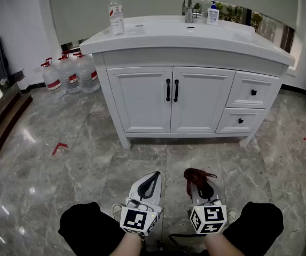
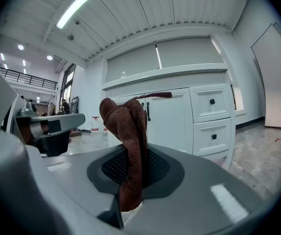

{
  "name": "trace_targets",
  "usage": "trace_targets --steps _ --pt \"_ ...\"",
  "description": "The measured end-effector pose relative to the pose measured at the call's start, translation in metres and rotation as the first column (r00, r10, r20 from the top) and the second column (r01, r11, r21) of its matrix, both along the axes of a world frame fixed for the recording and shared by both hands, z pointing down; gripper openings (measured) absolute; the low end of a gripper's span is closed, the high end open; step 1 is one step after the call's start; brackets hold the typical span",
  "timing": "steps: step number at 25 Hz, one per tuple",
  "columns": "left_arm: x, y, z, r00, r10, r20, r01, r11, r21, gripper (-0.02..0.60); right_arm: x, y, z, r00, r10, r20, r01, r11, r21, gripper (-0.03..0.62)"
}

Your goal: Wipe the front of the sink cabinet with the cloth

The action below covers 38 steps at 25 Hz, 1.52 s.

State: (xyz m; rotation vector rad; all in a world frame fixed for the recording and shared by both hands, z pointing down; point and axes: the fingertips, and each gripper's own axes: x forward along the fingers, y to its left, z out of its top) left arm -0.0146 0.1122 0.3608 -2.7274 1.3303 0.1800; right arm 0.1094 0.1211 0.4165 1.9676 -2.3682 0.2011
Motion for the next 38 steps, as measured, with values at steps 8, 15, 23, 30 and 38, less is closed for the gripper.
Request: trace_targets --steps 8,15,23,30,38 --pt "0.000 0.001 -0.002 1.000 -0.004 0.003 0.004 1.000 -0.002 0.000 0.000 0.002 0.000 1.000 0.002 0.004 -0.002 1.000 -0.003 0.078" --pt "0.006 0.007 -0.006 1.000 0.010 0.007 -0.011 1.000 0.006 0.000 -0.005 0.004 -0.004 1.000 0.007 0.007 -0.007 1.000 0.014 0.078" --pt "-0.005 0.001 -0.028 0.998 -0.046 0.041 0.042 0.995 0.089 0.000 -0.010 -0.005 -0.018 0.998 -0.028 0.054 0.027 0.999 0.030 0.080" --pt "-0.018 -0.044 -0.048 0.996 -0.088 0.032 0.084 0.990 0.112 0.000 -0.006 -0.050 -0.022 0.998 -0.003 0.067 0.002 1.000 0.011 0.078" --pt "-0.045 -0.113 -0.045 0.988 -0.147 -0.037 0.148 0.989 0.023 0.000 -0.021 -0.127 -0.019 0.997 -0.040 0.070 0.040 0.999 -0.008 0.078"
